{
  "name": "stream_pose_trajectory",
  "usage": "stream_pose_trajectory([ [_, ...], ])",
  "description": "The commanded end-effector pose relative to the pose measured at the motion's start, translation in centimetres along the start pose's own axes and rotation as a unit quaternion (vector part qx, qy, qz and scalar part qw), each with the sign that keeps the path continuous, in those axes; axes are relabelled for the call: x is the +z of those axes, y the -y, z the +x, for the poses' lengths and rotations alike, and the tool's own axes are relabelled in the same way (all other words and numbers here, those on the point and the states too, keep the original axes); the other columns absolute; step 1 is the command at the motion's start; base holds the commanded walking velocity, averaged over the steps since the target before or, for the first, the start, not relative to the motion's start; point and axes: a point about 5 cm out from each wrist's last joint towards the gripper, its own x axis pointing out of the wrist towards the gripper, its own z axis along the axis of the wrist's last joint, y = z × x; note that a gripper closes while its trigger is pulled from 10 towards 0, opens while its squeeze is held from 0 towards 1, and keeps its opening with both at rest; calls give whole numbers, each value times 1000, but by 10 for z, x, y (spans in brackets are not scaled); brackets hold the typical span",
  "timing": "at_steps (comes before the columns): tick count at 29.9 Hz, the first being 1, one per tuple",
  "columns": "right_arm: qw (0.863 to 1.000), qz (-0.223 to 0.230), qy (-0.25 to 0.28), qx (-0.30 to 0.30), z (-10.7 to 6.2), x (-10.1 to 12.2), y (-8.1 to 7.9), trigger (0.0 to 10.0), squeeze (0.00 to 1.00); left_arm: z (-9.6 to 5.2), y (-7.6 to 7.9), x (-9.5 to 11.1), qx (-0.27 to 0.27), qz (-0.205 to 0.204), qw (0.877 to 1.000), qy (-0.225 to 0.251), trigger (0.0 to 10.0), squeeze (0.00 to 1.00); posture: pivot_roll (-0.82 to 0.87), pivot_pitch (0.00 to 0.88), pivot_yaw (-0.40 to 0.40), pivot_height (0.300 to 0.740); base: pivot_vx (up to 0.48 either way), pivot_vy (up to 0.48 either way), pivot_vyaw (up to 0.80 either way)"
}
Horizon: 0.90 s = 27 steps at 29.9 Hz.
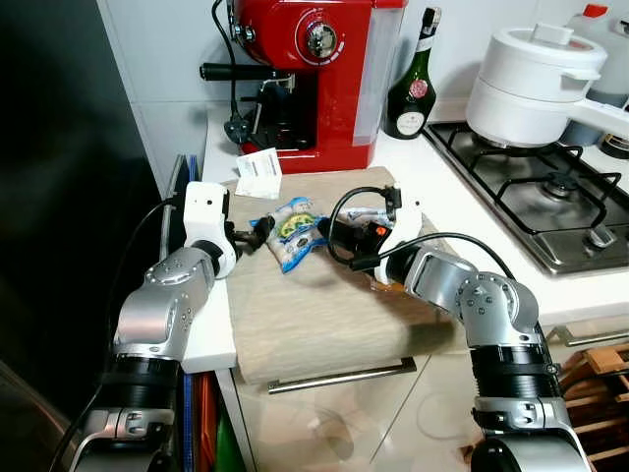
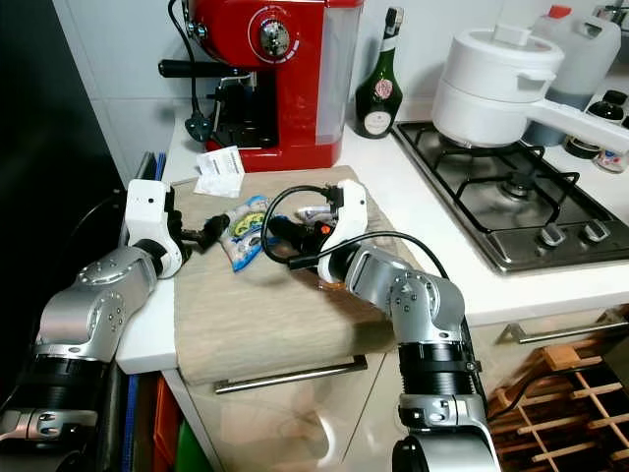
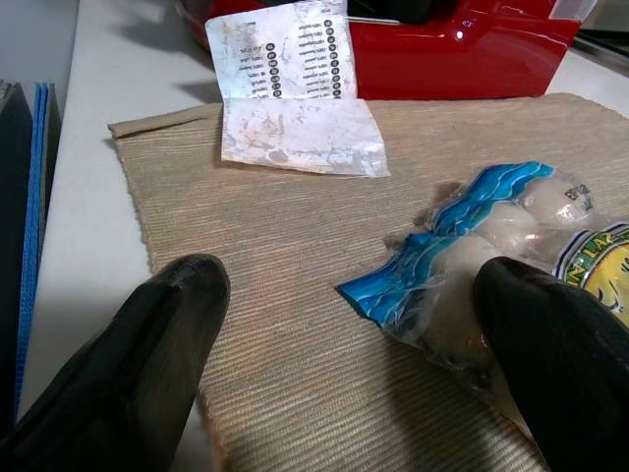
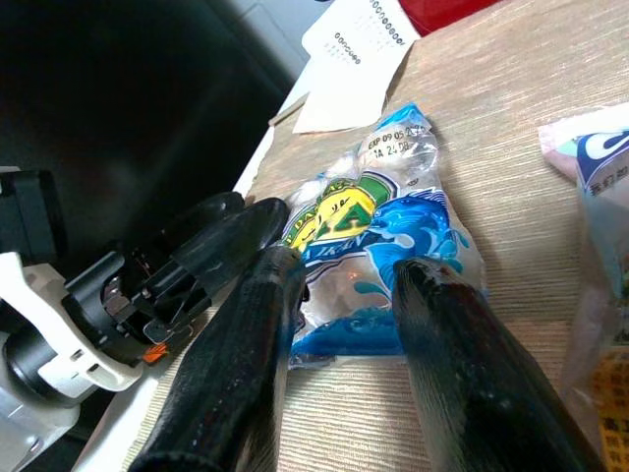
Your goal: Restocking fridge
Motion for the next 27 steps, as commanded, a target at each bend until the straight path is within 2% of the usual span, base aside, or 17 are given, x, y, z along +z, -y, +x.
stream_pose_trajectory([
  [1, 1000, 2, -22, -5, 11, -8, -2, 10000, 0, -1, -8, -31, 25, -9, 997, -73, 10000, 0, -18, 0, 2, 740, 0, 0, 0],
  [6, 999, 12, -32, -8, 27, -18, -4, 9804, 0, 0, -4, -30, 21, -11, 997, -70, 10000, 0, -11, 0, -2, 740, 0, 0, 0],
  [7, 999, 17, -30, -9, 29, -19, -4, 2314, 0, 0, -4, -29, 20, -11, 997, -70, 10000, 0, -11, 0, -2, 740, 0, 0, 0],
  [8, 999, 17, -30, -9, 29, -19, -4, 2314, 0, 0, -4, -29, 20, -11, 997, -70, 10000, 0, -11, 0, -2, 740, 0, 0, 0],
  [9, 999, 22, -30, -5, 31, -21, -5, 0, 0, 0, -4, -29, 20, -12, 997, -69, 10000, 0, -4, 0, -7, 740, 0, 0, 0],
  [21, 999, 27, -16, -11, 36, -25, 1, 0, 0, -2, -4, -28, 20, -13, 998, -64, 10000, 0, 4, 0, -12, 740, 0, 0, 0],
  [25, 999, 31, -13, -13, 36, -27, 4, 0, 0, -2, 4, -20, -11, -40, 998, -37, 10000, 0, 0, 0, -11, 740, 0, 0, 0],
  [27, 999, 32, -13, -13, 36, -29, 4, 0, 0, -3, 9, -15, -24, -41, 999, -23, 10000, 0, 0, 0, -11, 740, 0, 0, 0],
])
